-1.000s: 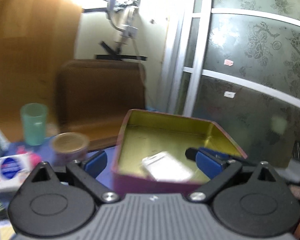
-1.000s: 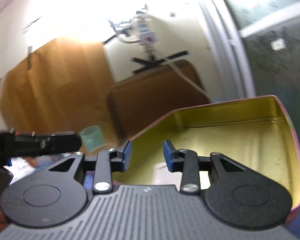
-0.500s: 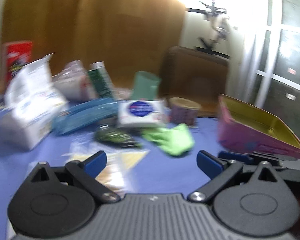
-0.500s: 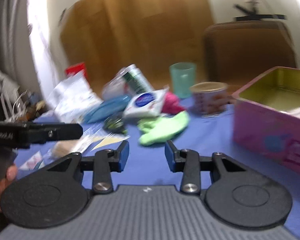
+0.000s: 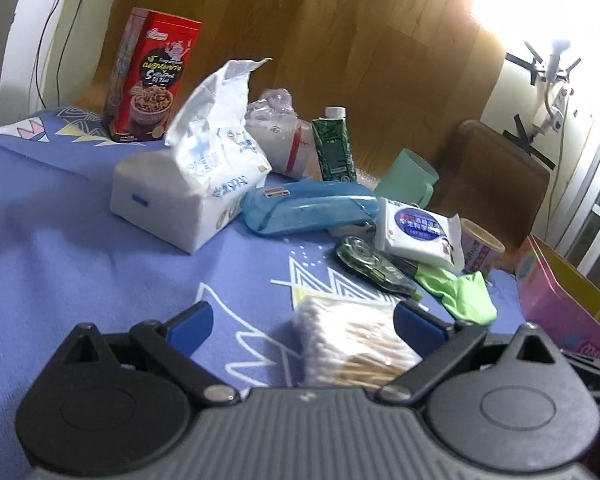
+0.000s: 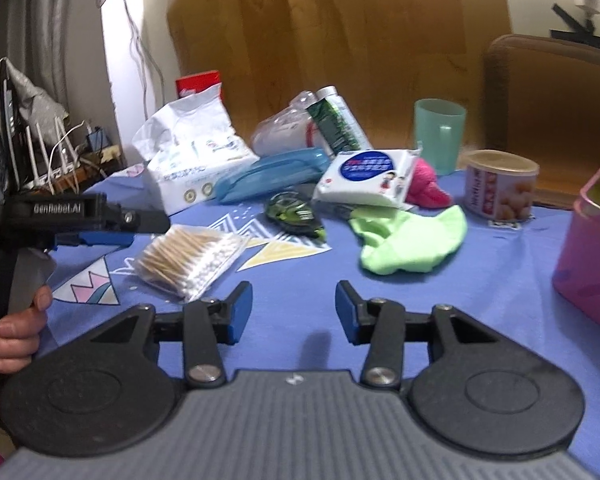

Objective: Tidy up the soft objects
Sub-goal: 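Bring the right tool back over the table toward the cotton swabs, then grasp the bag of cotton swabs with the right gripper and lift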

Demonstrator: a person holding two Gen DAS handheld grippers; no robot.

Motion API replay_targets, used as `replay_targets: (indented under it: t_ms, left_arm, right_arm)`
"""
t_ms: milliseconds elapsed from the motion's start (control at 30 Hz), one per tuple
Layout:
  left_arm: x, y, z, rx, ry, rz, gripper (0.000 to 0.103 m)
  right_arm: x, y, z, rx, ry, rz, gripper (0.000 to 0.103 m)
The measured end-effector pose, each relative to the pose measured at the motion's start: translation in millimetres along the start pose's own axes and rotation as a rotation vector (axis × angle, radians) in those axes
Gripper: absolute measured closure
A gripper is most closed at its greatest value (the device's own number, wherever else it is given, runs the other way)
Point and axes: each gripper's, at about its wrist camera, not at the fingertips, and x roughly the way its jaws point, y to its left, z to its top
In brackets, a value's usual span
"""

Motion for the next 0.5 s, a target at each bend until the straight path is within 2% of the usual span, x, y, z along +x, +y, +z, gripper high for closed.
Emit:
replay_targets:
  t_ms: [67,200,367,500]
  left_arm:
    - [2.7,2.5,0.1,-0.015,0.024,-0.016,0.003]
    - [5.6,0.0,0.1,-0.008,0.038,-0.034,0.003]
    - [7.7,-4.9,-1.4,0.008,0.048,-0.059,0.008]
    - [12.1,-13.0,-2.5,0.044,0.071,-0.052,0.010]
  right_arm:
    - [6.2,4.6,3.4,-0.012,0.018,0.031,0.050]
    - [16.3,18.9,8.7,-0.061,0.034,0.082,0.036]
    - [26.3,39.4,13.9,-0.138,0.058,0.151,0.032]
    - [42.3,54.4,15.4,-0.213,0.109,0.154,0.029]
